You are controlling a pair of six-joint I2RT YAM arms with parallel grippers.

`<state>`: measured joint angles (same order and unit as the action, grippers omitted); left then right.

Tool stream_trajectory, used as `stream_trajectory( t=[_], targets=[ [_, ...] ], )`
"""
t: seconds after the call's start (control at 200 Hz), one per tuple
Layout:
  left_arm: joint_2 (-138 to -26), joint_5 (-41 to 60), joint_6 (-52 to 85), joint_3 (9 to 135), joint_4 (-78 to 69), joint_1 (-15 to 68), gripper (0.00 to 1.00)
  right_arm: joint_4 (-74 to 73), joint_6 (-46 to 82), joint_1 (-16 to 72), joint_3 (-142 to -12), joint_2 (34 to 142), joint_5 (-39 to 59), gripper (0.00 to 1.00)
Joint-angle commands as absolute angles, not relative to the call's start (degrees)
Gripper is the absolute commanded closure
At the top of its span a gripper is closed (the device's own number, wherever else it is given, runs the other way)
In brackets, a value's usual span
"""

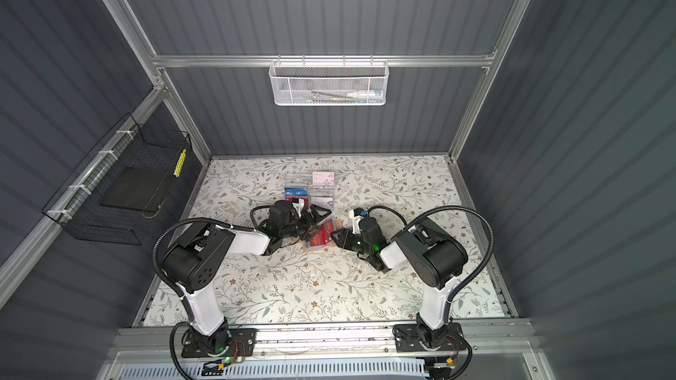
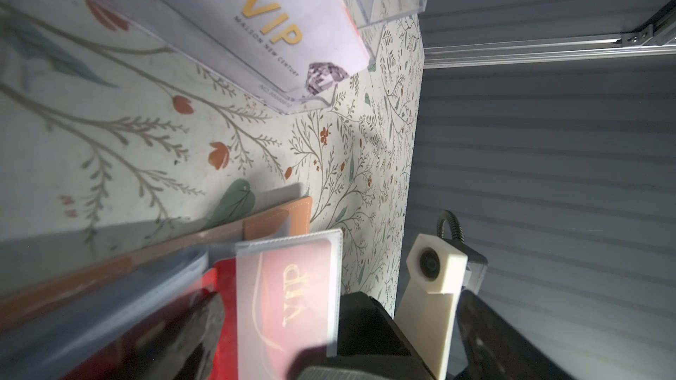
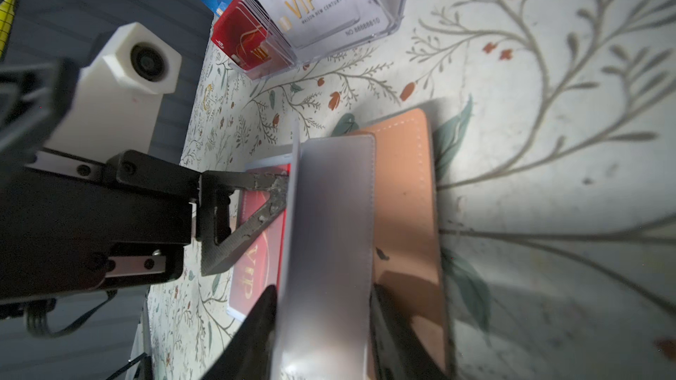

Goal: Take the credit cards out of the card holder

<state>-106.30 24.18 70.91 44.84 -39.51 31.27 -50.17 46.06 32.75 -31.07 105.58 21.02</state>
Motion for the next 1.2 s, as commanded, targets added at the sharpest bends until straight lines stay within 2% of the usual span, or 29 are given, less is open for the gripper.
stream_trajectory(
  t=[0.0,0.425,0.57,1.196],
  targets=[
    [-107.4,23.16,68.8,41.94,-31.8,30.45,0.0,-44.14,45.13,32.69,-29.82,105.15,22.04,0.63],
    [-107.49,23.5,68.15,40.76,-31.98,30.13,0.0,-42.24,43.5,31.76,-30.75,102.84,22.75,0.83],
    [-107.65,23.74,68.19,40.43,-32.47,29.96,0.0,-42.37,43.95,31.55,-31.33,103.14,23.77,0.93],
    [-108.84,25.99,65.81,40.08,-32.59,29.53,0.0,-42.38,44.82,31.52,-34.13,106.36,26.28,0.97]
  ],
)
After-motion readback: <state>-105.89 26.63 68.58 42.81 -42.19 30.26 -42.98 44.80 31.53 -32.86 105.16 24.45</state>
